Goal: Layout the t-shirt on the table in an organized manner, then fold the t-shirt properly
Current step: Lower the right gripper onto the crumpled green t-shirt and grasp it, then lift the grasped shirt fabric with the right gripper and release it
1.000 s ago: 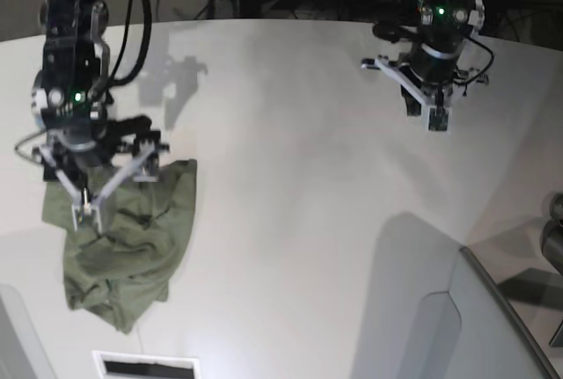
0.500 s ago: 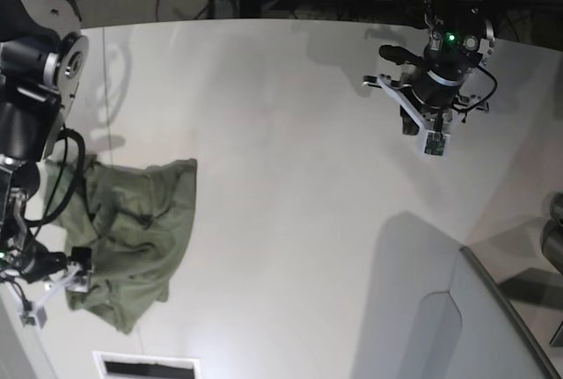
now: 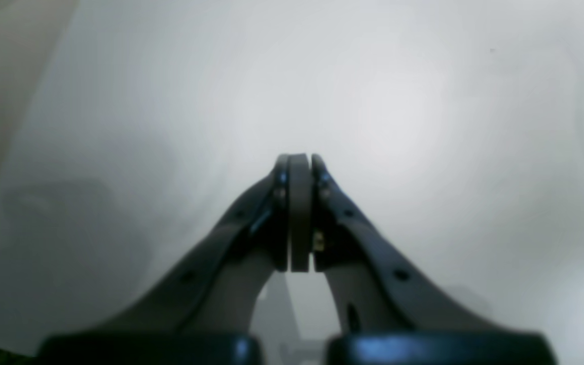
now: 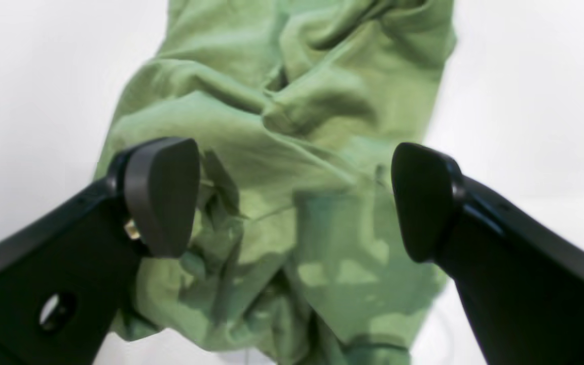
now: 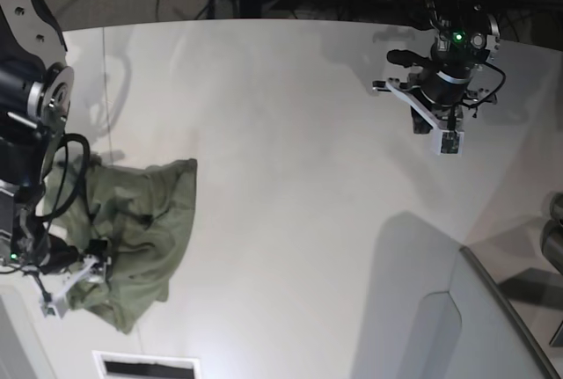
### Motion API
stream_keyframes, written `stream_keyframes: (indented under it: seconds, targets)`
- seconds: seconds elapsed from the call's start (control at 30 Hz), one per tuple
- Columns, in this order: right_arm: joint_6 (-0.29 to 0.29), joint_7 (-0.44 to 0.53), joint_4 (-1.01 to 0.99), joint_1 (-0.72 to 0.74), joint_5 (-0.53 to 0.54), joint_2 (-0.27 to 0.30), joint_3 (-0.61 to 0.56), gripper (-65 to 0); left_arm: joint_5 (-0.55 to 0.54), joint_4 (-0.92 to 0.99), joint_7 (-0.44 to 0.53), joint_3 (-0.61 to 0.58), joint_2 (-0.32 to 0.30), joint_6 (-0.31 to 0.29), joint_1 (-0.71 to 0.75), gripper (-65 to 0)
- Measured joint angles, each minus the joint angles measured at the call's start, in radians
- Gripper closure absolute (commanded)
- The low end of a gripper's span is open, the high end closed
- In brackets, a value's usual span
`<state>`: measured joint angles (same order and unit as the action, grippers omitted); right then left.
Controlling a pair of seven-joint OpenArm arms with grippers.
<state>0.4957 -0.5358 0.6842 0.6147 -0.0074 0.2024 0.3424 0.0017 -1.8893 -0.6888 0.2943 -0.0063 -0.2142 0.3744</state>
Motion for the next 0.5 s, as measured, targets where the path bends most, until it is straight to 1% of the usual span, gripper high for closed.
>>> stream_keyframes:
  seconds: [0.03,0.07,0.17,0.2,0.27,0.33,0.37,0.43,0.5]
  targets:
    - [0.0,0.001,-0.028,0.01,0.001,-0.001,0.0,-49.4,-0.002,0.0,0.0,0.0,0.0,0.0,0.002,0.0]
    - [0.0,0.002,-0.044,0.017,0.0,-0.002,0.0,-44.4,-0.003,0.0,0.001,0.002,0.001,0.0,0.003,0.0]
    - [0.0,0.002,-0.045,0.023,0.0,-0.001,0.0,-25.4,-0.002,0.0,0.0,0.008,0.0,0.0,0.011,0.0]
    - [-0.001,0.002,-0.045,0.026,-0.001,0.001,0.0,-18.0,-0.002,0.0,-0.001,0.009,0.0,0.0,0.011,0.0]
    - [-0.001,0.002,-0.045,0.033,0.0,0.001,0.0,-0.5,-0.001,0.0,0.0,0.01,0.0,0.0,0.01,0.0]
    - [-0.001,-0.022,-0.044,0.034,-0.001,-0.001,0.0,-0.6,-0.003,0.0,0.0,0.008,0.0,0.0,0.011,0.0]
    - [-0.001,-0.053,-0.039,0.033,-0.001,-0.003,0.0,-0.9,-0.003,0.0,-0.001,0.008,0.0,0.0,0.011,0.0]
    - [-0.001,-0.153,0.037,0.014,-0.002,-0.014,0.005,0.0,-0.003,0.0,0.0,0.008,0.001,0.0,0.011,0.0]
    - [-0.004,-0.277,0.211,-0.035,0.002,-0.029,0.008,0.0,-0.004,0.0,0.0,0.008,0.002,0.0,0.011,0.0]
